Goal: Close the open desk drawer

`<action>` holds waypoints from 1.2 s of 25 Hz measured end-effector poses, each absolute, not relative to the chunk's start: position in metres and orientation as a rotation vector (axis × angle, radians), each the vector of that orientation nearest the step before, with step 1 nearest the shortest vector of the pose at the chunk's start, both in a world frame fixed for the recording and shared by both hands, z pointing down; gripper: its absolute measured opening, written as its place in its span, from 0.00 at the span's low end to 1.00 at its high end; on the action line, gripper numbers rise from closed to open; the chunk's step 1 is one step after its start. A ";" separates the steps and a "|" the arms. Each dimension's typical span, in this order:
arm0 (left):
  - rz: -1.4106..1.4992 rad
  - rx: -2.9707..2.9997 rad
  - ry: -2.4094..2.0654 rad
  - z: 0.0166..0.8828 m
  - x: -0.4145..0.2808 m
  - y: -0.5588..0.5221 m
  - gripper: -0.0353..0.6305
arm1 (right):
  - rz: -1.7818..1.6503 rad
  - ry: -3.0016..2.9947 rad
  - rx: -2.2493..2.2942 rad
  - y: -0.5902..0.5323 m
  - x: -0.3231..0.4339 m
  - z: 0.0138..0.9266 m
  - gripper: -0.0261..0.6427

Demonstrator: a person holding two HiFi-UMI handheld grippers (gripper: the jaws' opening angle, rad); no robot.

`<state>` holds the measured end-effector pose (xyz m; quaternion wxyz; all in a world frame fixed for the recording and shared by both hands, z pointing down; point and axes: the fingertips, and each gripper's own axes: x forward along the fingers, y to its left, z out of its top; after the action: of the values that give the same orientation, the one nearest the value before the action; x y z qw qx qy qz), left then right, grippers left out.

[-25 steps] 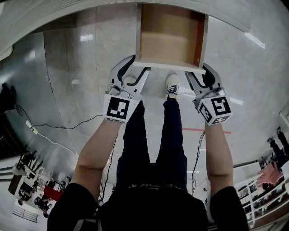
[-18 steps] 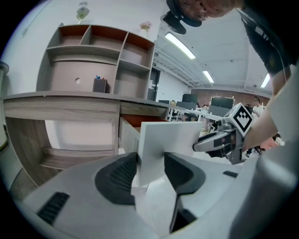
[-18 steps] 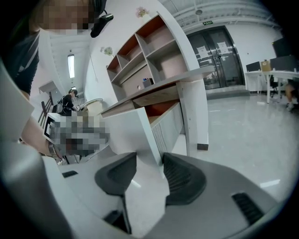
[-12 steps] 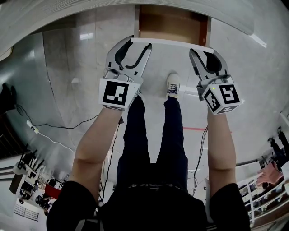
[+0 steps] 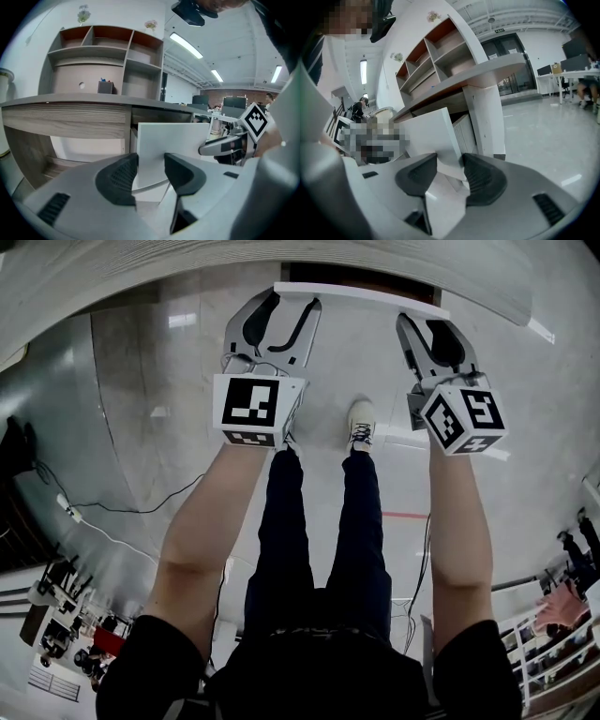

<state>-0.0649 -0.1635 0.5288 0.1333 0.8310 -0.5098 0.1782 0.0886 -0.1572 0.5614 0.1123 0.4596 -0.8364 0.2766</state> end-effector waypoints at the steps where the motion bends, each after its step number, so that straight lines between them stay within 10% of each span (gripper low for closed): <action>1: 0.518 2.398 -1.495 0.529 -0.065 -0.168 0.34 | 0.818 -2.453 1.364 -0.162 0.089 0.561 0.33; 30: 0.431 2.270 -1.662 0.524 -0.070 -0.221 0.31 | 0.993 -2.239 1.751 -0.216 0.094 0.566 0.33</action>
<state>-0.0701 -0.2210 0.5245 0.1470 0.7889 -0.5776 0.1497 0.0941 -0.2164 0.5656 0.0652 0.5801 -0.7422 0.3292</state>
